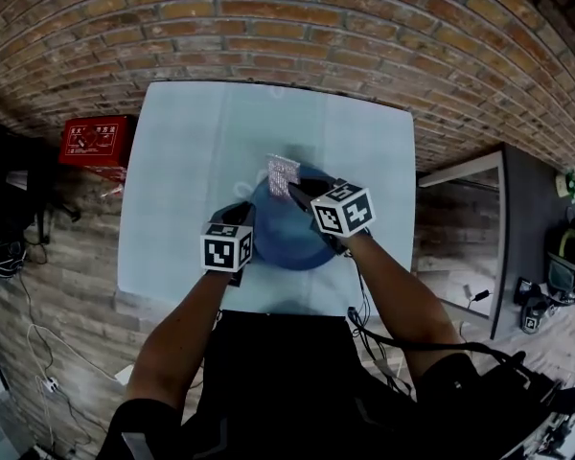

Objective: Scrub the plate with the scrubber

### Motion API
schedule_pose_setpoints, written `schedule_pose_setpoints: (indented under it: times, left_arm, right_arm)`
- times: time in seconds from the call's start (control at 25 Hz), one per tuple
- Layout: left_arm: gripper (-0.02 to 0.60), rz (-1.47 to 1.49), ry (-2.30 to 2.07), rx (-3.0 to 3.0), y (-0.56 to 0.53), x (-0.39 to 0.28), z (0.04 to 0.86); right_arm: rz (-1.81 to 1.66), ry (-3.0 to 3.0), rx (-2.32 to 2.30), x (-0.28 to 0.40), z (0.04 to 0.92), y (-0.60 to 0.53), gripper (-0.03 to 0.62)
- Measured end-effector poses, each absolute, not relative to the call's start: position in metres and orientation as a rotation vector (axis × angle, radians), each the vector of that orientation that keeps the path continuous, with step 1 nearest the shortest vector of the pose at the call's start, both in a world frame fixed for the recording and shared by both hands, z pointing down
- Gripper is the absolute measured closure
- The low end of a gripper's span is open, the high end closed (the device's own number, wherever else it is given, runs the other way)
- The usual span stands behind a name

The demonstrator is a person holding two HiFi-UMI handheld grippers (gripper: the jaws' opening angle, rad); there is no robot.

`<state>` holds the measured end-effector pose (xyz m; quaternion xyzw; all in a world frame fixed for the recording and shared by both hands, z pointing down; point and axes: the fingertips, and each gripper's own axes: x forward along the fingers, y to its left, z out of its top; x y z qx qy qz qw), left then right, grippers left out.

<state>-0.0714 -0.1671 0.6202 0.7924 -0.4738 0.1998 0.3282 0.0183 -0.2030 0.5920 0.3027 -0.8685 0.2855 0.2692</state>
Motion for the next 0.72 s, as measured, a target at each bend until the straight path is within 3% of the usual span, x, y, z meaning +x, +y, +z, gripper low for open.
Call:
schedule_pose_setpoints:
  times: [0.72]
  left_arm:
    - [0.545,0.596,-1.273,2.08,-0.167,-0.072,0.621]
  right_arm:
    - [0.621,-2.077,1.174,0.027,0.635,-0.224,0.531]
